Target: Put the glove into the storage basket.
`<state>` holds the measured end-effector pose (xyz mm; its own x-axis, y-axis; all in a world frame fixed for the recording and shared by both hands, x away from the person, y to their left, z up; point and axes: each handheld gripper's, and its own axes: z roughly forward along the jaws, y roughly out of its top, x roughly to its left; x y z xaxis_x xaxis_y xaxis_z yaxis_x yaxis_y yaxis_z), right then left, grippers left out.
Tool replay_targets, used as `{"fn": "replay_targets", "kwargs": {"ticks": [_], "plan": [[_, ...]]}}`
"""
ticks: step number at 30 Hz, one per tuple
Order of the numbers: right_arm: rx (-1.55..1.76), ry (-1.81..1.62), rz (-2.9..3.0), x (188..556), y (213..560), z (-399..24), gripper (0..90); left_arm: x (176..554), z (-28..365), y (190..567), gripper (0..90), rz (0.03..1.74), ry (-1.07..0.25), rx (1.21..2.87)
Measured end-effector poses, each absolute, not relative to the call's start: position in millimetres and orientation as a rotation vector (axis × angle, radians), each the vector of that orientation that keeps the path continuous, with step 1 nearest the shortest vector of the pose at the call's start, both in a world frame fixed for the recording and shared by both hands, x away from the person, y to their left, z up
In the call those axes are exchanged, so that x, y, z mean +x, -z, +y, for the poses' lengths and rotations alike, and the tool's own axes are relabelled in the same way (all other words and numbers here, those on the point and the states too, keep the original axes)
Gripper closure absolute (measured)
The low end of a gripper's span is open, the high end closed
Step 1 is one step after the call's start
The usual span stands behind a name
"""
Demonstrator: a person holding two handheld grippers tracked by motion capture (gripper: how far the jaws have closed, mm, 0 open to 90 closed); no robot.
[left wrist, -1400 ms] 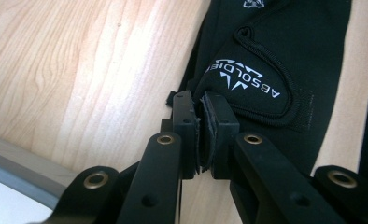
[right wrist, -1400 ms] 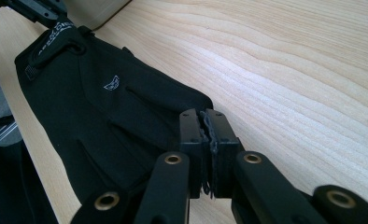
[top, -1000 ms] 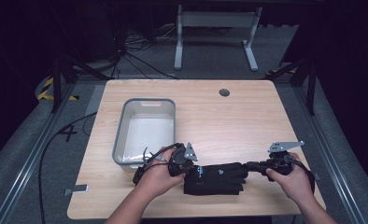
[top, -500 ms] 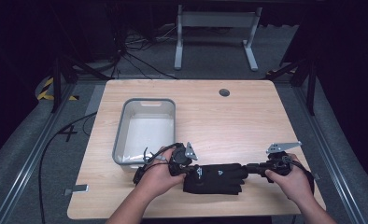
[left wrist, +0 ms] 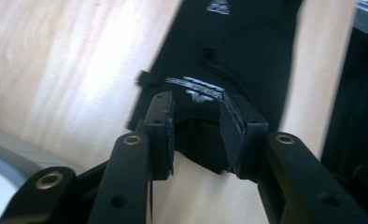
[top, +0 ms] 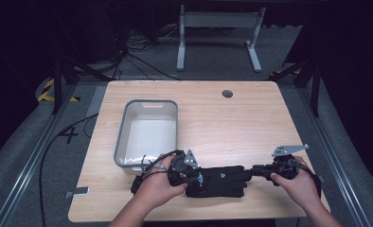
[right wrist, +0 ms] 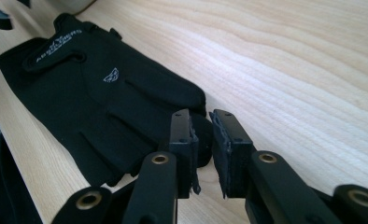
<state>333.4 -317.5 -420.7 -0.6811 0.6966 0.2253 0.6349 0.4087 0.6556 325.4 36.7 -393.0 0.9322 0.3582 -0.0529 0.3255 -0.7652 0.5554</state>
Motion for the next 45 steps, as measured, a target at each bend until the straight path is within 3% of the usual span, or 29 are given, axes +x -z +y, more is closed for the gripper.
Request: {"fn": "replay_targets", "kwargs": {"ticks": [10,18,26,30,33,36,45], "plan": [[1.216,-1.125,2.565,335.0,421.9,-317.0,74.3,304.7,46.3,401.9,59.7,0.605,0.038,2.580],[1.208,-1.115,2.571,336.6,422.7,-315.2,68.4,309.8,44.5,414.9,56.7,0.679,0.109,2.589],[1.216,-1.051,2.627,340.2,433.0,-313.2,58.6,312.2,36.2,425.7,62.3,0.682,0.165,2.624],[1.201,-1.032,2.665,340.6,436.0,-310.6,65.2,313.3,33.9,425.6,80.5,0.673,0.169,2.620],[1.185,-1.009,2.664,340.4,434.3,-310.3,75.8,313.4,32.6,421.8,87.0,0.669,0.132,2.620],[1.175,-1.019,2.658,339.8,431.7,-312.4,84.4,312.6,32.1,419.3,88.1,0.655,0.102,2.620],[1.148,-1.035,2.644,335.9,426.2,-312.4,86.7,308.8,33.8,400.4,88.5,0.607,-0.075,2.601]]}}
